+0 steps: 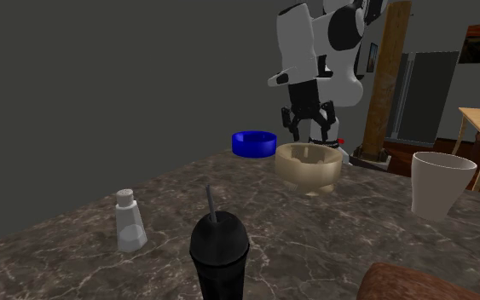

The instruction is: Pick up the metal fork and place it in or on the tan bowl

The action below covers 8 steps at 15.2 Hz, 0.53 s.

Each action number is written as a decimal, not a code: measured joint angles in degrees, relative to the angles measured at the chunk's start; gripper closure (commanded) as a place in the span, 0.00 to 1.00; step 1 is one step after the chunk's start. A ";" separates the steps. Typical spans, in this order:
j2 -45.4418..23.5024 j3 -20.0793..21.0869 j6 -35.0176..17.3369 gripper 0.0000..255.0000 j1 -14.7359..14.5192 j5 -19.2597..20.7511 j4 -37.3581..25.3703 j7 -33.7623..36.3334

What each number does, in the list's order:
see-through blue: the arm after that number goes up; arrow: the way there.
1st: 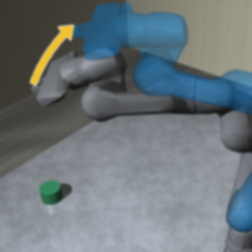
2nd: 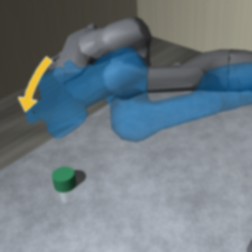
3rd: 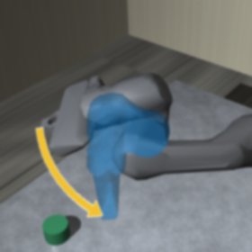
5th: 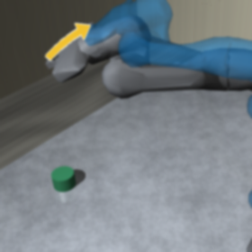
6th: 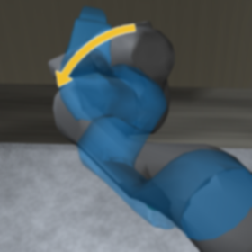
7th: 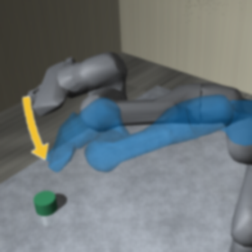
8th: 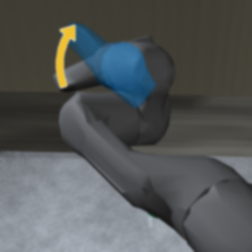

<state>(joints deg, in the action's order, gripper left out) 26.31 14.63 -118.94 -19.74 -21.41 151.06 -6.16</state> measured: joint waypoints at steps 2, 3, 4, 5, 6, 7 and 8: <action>0.00 0.00 0.00 0.00 0.00 0.00 0.00 0.00; 0.00 0.00 0.00 0.00 0.00 0.00 0.00 0.00; 0.25 -0.24 1.00 0.00 0.18 0.30 -0.76 0.06; 1.01 -0.51 2.64 0.00 0.30 0.62 -1.70 0.32; 1.24 -0.97 4.29 0.00 0.63 1.15 -3.05 0.32; 1.95 -1.42 6.32 0.00 0.87 1.62 -4.38 0.46; 2.13 -1.58 7.02 0.00 0.96 1.79 -4.86 0.48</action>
<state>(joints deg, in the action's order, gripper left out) 28.44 13.04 -111.92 -18.77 -19.62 146.19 -5.68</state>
